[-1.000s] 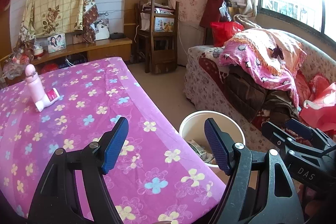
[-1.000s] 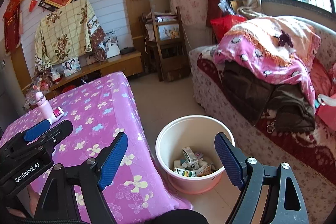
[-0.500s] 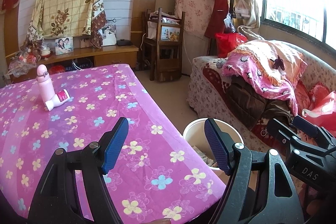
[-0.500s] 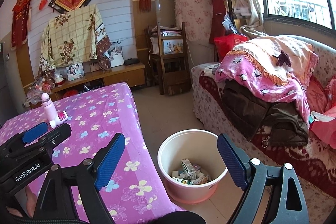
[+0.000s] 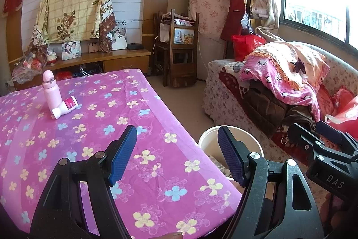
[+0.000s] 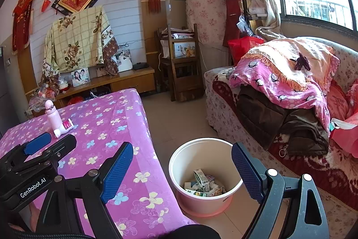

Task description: Collect trash

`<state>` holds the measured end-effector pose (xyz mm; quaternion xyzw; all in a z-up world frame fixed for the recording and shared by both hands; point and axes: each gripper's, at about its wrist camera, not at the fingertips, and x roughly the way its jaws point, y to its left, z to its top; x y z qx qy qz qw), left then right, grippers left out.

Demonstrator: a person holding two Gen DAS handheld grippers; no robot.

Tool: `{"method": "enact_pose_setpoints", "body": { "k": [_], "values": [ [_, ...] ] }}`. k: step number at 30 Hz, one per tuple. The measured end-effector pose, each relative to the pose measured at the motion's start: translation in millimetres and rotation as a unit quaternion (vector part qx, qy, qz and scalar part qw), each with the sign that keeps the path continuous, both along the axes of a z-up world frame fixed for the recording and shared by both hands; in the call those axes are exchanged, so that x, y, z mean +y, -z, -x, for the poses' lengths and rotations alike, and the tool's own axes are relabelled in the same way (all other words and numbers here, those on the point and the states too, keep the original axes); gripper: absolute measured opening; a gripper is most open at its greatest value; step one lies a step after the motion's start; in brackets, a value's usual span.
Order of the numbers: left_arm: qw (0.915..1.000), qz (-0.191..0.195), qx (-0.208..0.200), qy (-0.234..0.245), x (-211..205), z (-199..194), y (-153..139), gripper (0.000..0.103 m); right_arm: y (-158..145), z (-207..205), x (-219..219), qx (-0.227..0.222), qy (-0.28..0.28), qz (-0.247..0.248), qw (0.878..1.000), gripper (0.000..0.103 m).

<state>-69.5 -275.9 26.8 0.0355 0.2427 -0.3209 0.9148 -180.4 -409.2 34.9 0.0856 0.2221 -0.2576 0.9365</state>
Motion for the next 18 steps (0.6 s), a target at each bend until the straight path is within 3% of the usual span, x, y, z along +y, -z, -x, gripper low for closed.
{"method": "enact_pose_setpoints", "body": {
  "k": [18],
  "values": [
    [1.0, -0.008, -0.003, -0.004, -0.5, -3.4, 2.6, 0.074, 1.6, -2.4, 0.1, 0.003, -0.002, -0.003, 1.0, 0.088]
  ]
}}
